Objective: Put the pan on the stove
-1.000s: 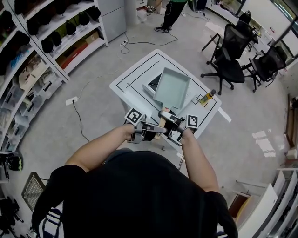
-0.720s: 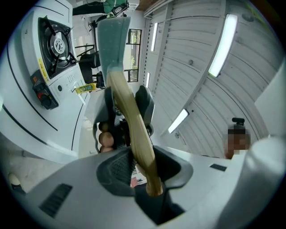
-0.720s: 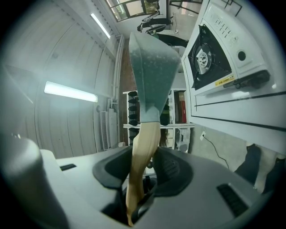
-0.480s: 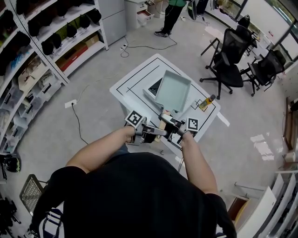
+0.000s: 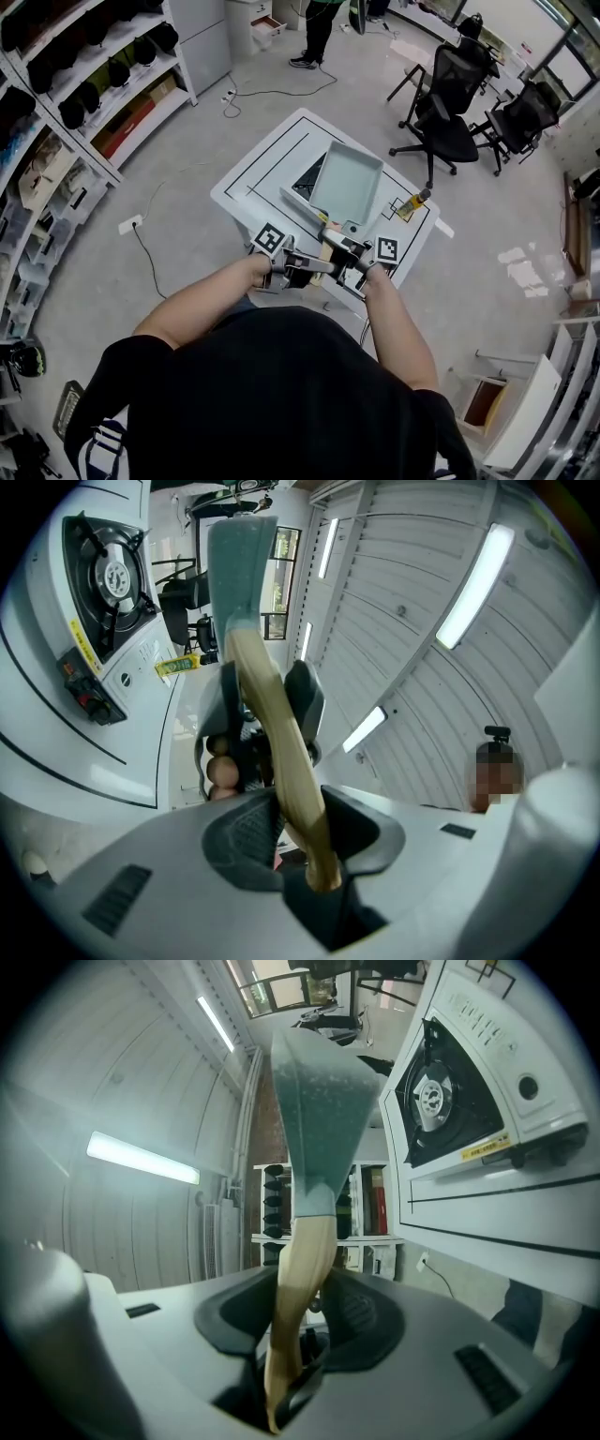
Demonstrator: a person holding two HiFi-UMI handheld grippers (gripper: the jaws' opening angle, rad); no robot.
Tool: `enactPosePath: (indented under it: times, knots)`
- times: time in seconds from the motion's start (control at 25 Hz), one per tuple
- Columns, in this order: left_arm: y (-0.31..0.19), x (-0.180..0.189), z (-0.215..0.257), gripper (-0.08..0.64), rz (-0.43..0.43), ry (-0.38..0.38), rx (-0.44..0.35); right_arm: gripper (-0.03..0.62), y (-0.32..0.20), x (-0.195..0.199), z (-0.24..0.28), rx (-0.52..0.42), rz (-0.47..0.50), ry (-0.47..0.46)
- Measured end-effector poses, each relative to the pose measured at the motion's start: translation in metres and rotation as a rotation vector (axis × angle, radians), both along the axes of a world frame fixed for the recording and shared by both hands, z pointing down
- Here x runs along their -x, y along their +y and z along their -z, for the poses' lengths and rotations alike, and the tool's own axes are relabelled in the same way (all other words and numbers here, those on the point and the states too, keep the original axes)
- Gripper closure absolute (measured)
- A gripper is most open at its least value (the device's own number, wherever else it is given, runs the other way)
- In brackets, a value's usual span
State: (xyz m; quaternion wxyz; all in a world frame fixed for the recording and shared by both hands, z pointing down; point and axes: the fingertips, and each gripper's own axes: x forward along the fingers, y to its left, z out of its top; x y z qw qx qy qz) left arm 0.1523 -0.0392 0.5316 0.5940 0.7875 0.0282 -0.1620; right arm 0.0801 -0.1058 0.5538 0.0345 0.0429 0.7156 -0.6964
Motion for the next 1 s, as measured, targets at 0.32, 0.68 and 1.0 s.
enactPosePath:
  times: [0.32,0.68,1.0]
  knots:
    - [-0.014,0.038,-0.004,0.436,-0.099,-0.002,0.005,0.456,-0.021,0.033,-0.004,0.002,-0.086,-0.001]
    - [-0.038,0.084,-0.003,0.435,-0.191,-0.001,0.025,0.456,-0.050,0.072,-0.006,0.022,-0.180,0.008]
    - [-0.042,0.086,-0.007,0.435,-0.255,0.001,0.017,0.456,-0.058,0.067,-0.007,0.010,-0.252,0.011]
